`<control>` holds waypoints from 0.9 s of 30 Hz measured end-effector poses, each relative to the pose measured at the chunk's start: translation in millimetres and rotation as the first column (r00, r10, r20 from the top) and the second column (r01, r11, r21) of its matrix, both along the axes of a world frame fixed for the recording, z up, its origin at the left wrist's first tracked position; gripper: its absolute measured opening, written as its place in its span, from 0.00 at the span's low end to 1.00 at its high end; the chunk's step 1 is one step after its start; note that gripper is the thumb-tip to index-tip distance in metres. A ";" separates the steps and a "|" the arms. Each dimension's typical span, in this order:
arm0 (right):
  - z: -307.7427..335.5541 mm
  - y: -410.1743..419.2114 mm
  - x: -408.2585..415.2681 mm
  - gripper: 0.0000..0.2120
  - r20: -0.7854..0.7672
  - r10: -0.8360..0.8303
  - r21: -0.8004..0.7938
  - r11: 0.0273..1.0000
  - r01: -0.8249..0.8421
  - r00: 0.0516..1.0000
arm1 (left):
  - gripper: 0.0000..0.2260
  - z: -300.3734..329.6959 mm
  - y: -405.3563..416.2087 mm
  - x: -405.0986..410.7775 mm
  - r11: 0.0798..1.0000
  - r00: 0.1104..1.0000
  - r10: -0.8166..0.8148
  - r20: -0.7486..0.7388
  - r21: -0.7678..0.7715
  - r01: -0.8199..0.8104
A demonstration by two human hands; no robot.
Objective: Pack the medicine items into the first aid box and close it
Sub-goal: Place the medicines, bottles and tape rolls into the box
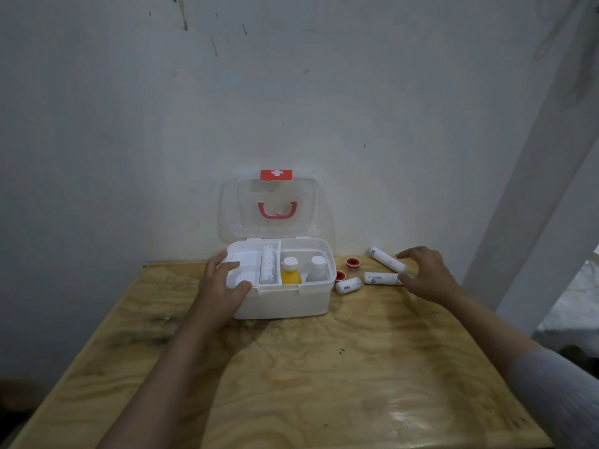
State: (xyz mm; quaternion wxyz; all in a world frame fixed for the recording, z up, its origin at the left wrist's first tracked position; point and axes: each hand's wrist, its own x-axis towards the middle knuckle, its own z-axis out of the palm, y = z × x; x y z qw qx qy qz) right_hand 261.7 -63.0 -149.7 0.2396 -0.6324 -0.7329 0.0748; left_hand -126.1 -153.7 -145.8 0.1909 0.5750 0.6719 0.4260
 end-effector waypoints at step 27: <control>70.1 -16.1 -31.0 0.15 -0.269 0.194 0.185 0.972 -0.146 0.943 | 0.19 -6.3 2.8 -2.2 1.000 1.000 -0.001 -0.007 0.026 0.001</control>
